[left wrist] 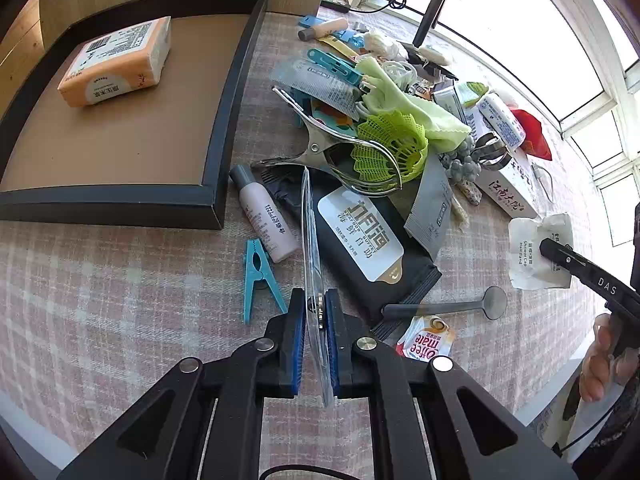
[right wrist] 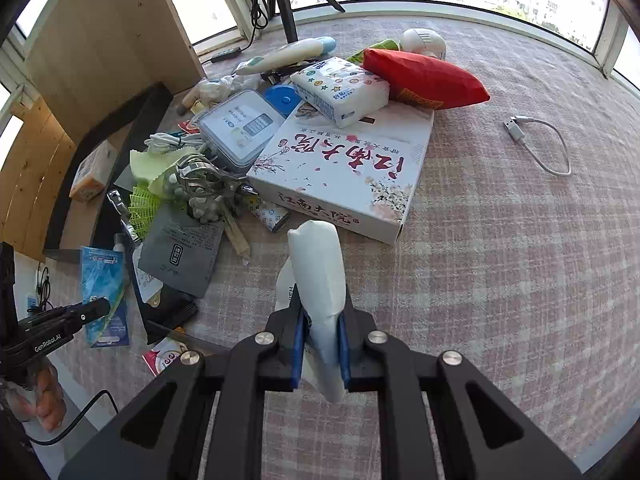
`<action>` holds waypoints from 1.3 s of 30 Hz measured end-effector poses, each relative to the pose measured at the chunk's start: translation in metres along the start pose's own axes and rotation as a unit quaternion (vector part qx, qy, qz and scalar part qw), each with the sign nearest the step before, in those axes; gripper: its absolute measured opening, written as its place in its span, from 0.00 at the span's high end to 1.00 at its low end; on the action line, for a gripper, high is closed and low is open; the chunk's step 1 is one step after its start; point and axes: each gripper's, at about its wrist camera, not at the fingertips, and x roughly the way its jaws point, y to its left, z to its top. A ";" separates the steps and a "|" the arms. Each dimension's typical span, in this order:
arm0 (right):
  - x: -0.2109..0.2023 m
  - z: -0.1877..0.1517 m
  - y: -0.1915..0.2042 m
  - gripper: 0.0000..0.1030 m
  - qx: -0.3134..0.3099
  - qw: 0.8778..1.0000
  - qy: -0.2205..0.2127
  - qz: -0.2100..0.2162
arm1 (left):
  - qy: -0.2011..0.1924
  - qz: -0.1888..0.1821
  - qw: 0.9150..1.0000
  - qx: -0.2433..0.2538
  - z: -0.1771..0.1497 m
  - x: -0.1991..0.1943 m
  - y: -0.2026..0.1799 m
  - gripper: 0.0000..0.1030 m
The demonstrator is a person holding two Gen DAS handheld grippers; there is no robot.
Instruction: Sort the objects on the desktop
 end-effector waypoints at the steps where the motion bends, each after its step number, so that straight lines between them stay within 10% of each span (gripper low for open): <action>1: -0.002 0.001 0.003 0.87 -0.001 1.000 -0.003 0.003 | -0.003 -0.001 1.000 -0.002 -0.001 -0.006 0.003 0.92; 11: -0.007 0.031 0.081 0.87 -0.036 0.998 -0.035 0.041 | -0.062 0.015 0.998 -0.023 0.033 -0.023 0.005 0.92; 37: 0.048 0.099 0.324 0.86 -0.144 0.982 -0.027 0.120 | -0.142 0.090 0.981 -0.099 0.115 -0.080 0.183 0.91; 39: 0.052 0.103 0.333 0.72 -0.154 0.979 -0.022 0.129 | -0.147 0.094 0.979 -0.103 0.119 -0.080 0.189 0.68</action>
